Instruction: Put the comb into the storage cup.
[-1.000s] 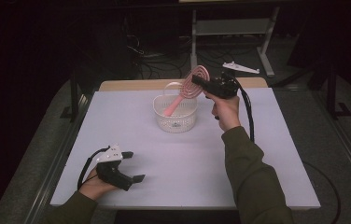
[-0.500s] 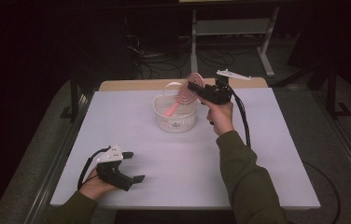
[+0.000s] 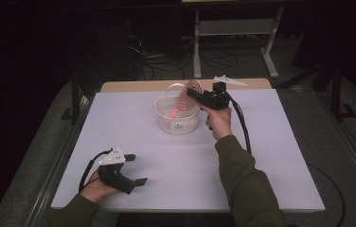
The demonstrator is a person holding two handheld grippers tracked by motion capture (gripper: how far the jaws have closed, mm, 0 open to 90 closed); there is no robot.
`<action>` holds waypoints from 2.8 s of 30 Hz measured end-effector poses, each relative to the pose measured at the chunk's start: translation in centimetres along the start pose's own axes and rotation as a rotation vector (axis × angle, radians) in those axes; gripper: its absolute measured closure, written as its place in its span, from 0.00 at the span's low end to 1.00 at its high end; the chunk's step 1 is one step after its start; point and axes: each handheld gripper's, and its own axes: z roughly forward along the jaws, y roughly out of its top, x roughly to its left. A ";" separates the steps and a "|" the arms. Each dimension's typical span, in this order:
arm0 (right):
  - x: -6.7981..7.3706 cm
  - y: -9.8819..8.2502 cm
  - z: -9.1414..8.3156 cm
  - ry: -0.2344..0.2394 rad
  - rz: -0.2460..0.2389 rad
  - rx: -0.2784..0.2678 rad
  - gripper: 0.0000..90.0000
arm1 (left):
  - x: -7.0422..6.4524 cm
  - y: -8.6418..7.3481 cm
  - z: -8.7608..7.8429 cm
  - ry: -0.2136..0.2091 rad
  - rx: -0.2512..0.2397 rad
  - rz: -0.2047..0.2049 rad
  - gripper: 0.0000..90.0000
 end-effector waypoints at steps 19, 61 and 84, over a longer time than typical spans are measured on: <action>-1.3 -0.6 0.0 -0.011 0.049 0.003 0.69 | -0.1 0.0 0.1 -0.004 0.009 0.001 0.00; -1.9 -0.4 -3.1 -0.130 -0.121 0.106 0.39 | 0.1 -0.1 0.3 0.008 0.019 -0.006 0.00; -0.8 -1.8 -7.3 -0.099 -0.228 0.240 0.09 | 0.2 -0.1 0.0 0.027 0.009 -0.011 0.00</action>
